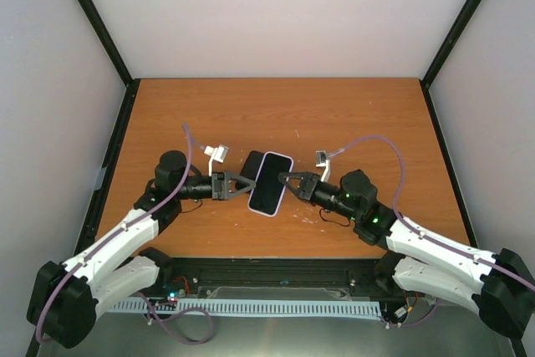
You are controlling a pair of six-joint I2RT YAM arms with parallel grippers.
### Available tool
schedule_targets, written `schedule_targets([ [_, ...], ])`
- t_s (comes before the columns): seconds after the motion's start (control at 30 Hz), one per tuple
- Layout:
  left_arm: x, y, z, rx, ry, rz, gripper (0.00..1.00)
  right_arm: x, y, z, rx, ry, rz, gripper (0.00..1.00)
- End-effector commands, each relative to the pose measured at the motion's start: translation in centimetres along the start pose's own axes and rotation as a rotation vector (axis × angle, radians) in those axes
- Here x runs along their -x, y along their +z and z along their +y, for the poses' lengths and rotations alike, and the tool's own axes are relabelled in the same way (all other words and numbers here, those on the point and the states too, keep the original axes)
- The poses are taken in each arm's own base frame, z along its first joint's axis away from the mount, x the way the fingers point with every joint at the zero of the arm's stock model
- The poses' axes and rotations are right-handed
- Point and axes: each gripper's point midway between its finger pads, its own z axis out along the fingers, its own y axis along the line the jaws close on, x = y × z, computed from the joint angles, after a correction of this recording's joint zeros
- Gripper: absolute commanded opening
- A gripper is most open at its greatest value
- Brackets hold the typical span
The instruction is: Put the phone into the phone case
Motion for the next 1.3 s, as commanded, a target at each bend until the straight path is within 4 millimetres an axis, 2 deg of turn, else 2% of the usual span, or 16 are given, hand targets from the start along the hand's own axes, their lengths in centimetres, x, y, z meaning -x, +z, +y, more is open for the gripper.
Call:
schedule_targets([
  [0.0, -1.6, -0.2, 0.7, 0.003, -0.059, 0.036, 0.75, 2.7, -0.9, 2.1, 0.068, 0.013, -0.131, 0.05],
  [0.2, -2.3, -0.1, 0.9, -0.018, -0.075, 0.068, 0.67, 3.3, -0.9, 2.2, 0.078, 0.028, -0.158, 0.05],
  [0.4, -2.5, 0.2, 1.5, -0.016, -0.095, 0.097, 0.46, 3.2, -0.6, 1.7, 0.071, 0.042, -0.156, 0.06],
  [0.53, -2.5, 0.3, 1.4, -0.013, -0.092, 0.1, 0.39, 3.2, -0.5, 1.3, 0.069, 0.052, -0.155, 0.06],
  [0.7, -2.0, 0.3, 1.6, 0.025, -0.079, 0.101, 0.21, 3.1, -0.4, 0.9, 0.057, 0.051, -0.148, 0.06],
  [0.93, -1.5, 0.4, 2.0, 0.069, -0.064, 0.092, 0.07, 2.3, 0.2, -0.2, 0.042, 0.069, -0.109, 0.06],
  [1.13, -1.0, 0.3, 2.2, 0.102, -0.054, 0.077, 0.05, 2.2, 0.3, -0.7, 0.024, 0.068, -0.107, 0.06],
  [1.27, -0.5, 0.2, 1.6, 0.102, -0.043, 0.06, 0.33, 2.2, 0.4, -1.6, -0.017, 0.041, -0.098, 0.06],
])
